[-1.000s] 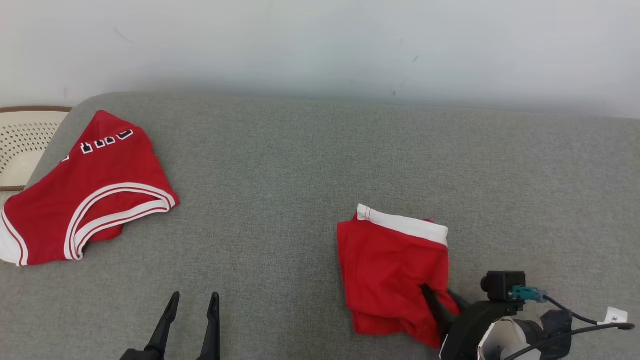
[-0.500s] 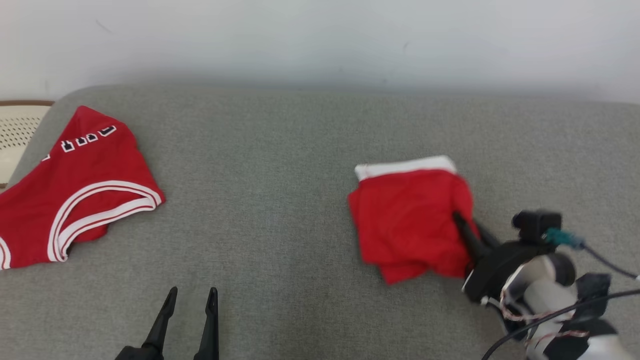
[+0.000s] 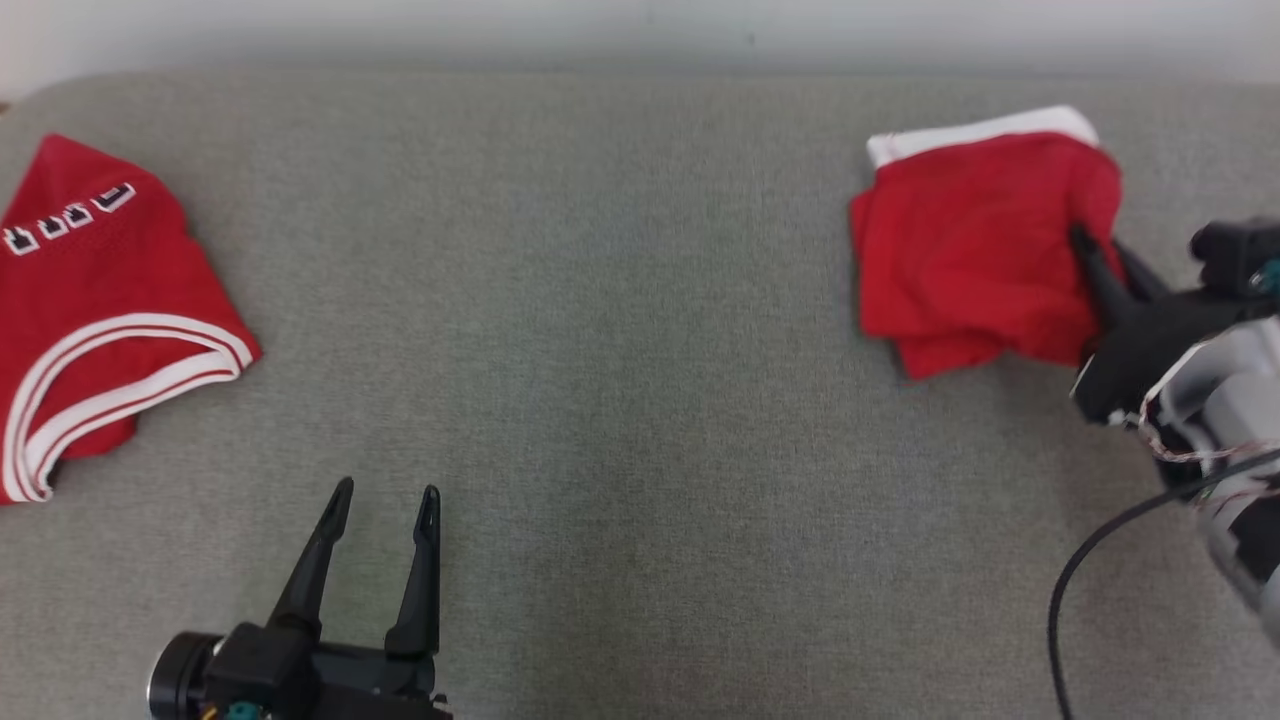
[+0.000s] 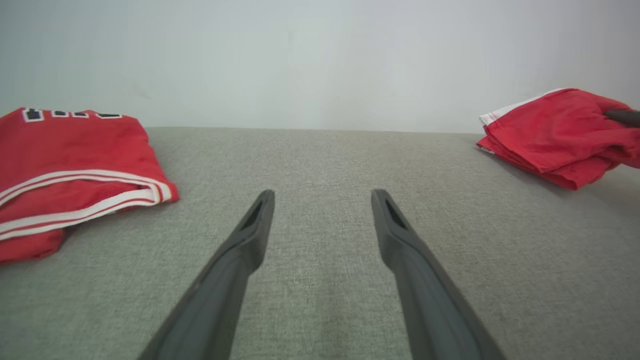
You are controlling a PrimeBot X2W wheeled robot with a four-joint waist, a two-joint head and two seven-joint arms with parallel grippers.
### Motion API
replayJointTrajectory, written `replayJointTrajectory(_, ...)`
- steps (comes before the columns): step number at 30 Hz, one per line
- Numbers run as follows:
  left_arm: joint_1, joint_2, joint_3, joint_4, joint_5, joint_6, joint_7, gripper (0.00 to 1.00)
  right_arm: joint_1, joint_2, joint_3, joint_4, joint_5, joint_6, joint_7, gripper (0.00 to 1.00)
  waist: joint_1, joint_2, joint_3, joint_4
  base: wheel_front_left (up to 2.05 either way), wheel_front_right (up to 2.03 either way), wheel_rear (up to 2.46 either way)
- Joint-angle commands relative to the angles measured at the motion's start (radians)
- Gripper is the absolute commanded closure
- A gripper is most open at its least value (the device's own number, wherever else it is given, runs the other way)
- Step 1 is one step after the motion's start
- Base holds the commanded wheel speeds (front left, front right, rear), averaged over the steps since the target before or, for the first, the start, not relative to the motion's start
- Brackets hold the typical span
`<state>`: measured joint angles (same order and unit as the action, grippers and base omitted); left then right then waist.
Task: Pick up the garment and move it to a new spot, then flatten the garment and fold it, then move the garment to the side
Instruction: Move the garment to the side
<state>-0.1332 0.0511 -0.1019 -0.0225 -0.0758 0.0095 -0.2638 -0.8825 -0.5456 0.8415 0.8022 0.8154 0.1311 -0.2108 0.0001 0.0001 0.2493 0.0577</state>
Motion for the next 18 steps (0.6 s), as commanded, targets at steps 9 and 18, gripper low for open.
replayJointTrajectory(9, -0.063, 0.016, 0.007, -0.066, 0.042, -0.023, -0.002, 0.00, -0.172, -0.122, 0.118, 0.046, 0.018, -0.001, 0.033, 1.00, -0.0001, -0.0001, 0.147, -0.031, 0.00, 0.00, 0.00)
replayJointTrajectory(18, -0.086, 0.033, -0.001, -0.134, 0.063, -0.029, -0.002, 0.00, -0.308, -0.234, 0.260, 0.062, 0.012, -0.001, 0.081, 1.00, -0.0001, -0.0001, 0.202, -0.027, 0.00, 0.00, 0.00)
